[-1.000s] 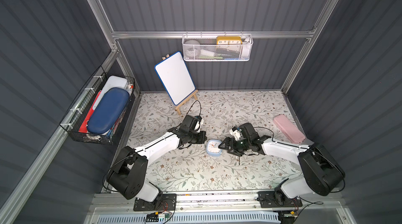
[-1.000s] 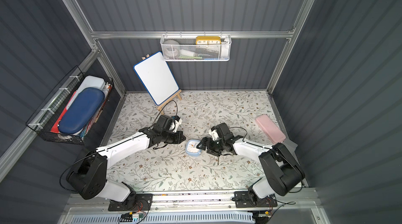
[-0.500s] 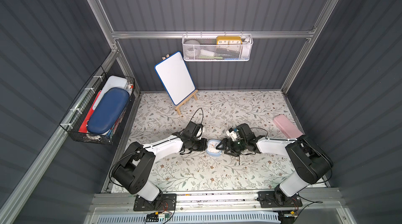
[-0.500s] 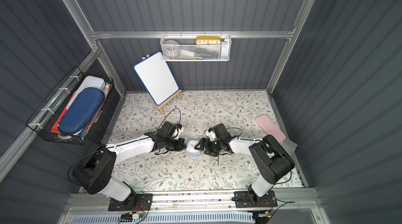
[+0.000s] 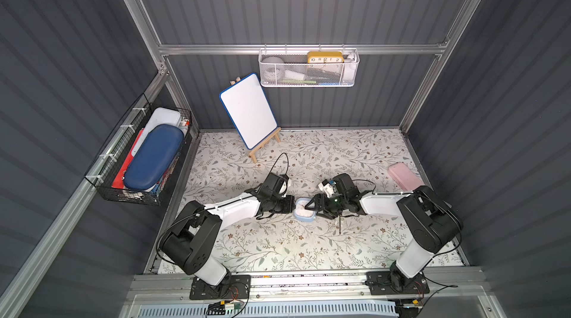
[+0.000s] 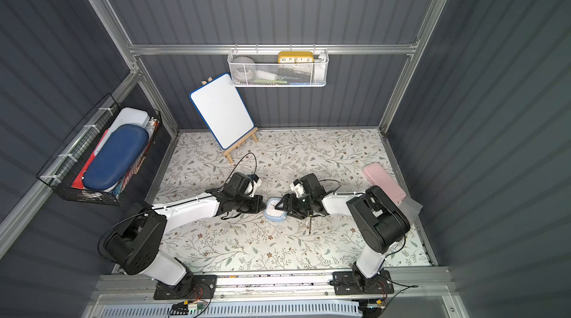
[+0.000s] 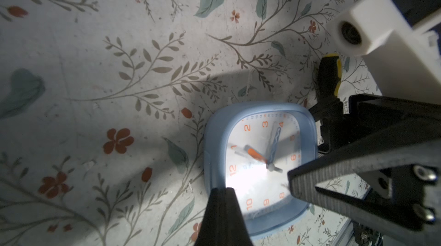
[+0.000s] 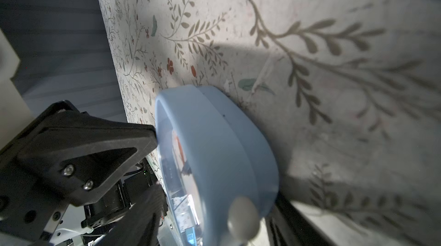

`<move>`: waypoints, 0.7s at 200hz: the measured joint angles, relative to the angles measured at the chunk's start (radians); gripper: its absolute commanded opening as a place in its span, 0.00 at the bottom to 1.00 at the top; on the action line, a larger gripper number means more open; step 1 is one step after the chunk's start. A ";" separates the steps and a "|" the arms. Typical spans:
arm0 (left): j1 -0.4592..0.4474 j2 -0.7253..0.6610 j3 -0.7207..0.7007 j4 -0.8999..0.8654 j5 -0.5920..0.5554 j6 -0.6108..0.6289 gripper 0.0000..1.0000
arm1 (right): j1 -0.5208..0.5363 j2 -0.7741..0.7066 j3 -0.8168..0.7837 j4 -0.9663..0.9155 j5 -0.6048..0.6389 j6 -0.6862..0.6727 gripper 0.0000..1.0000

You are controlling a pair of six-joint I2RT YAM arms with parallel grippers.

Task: Remove the battery from the alarm
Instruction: Adjust the alarm at the center of the board.

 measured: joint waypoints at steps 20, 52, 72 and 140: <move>0.001 0.000 -0.005 0.014 -0.002 -0.002 0.00 | -0.003 0.013 -0.002 0.025 -0.004 0.020 0.57; 0.009 -0.002 -0.016 0.031 -0.006 -0.006 0.00 | -0.009 0.011 -0.003 0.060 -0.016 0.032 0.49; 0.011 -0.005 -0.019 0.034 -0.012 -0.006 0.00 | -0.007 0.005 -0.005 0.074 -0.019 0.034 0.46; 0.005 -0.014 -0.029 0.032 -0.001 -0.008 0.00 | 0.023 -0.055 -0.010 0.052 0.010 0.006 0.40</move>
